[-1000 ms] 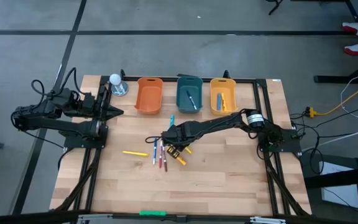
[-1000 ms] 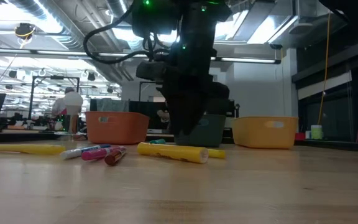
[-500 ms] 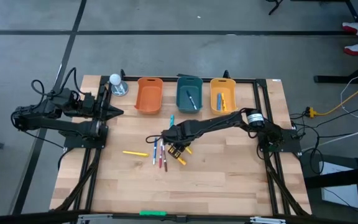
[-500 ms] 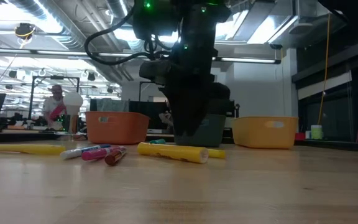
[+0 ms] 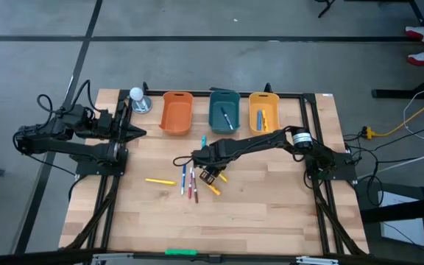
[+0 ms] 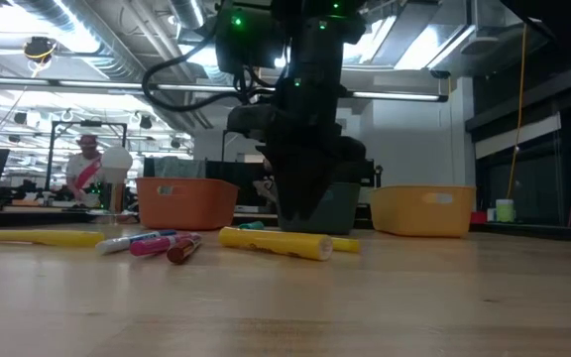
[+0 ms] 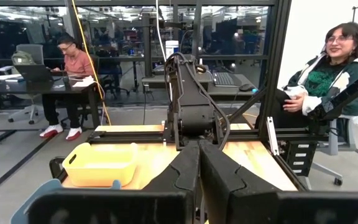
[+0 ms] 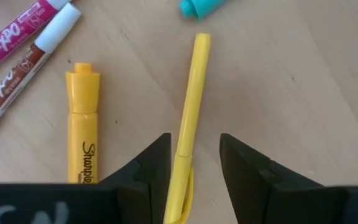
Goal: Pick & Place Markers
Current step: Put the right yellow pen into the orange bin
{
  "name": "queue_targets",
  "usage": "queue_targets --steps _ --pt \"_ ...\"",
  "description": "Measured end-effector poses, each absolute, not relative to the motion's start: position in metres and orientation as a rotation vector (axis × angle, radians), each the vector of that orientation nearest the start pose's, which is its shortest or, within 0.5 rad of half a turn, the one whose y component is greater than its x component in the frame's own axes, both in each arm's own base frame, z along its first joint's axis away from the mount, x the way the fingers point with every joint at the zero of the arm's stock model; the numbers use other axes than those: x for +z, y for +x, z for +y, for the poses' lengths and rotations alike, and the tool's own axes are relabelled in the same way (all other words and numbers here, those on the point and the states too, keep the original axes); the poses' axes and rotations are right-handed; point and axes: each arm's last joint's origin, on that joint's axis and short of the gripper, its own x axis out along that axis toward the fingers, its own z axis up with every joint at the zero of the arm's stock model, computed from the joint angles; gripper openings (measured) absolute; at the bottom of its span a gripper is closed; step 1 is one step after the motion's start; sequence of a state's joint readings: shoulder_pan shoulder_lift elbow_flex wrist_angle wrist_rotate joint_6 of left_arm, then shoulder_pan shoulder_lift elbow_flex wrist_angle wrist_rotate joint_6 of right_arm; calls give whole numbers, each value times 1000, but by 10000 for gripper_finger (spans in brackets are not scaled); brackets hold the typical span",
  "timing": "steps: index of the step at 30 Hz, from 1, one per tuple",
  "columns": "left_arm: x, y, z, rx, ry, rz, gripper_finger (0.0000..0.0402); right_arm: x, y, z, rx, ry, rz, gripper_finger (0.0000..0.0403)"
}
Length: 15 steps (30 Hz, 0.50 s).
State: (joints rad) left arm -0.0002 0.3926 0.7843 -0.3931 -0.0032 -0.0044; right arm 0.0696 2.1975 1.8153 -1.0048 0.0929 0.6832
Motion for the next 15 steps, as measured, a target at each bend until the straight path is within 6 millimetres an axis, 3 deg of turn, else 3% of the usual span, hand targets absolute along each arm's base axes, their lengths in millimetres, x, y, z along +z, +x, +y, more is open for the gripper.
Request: queue_targets --steps 15 --pt "353 76 0 3 -4 1 10 187 443 30 -421 492 1312 143"
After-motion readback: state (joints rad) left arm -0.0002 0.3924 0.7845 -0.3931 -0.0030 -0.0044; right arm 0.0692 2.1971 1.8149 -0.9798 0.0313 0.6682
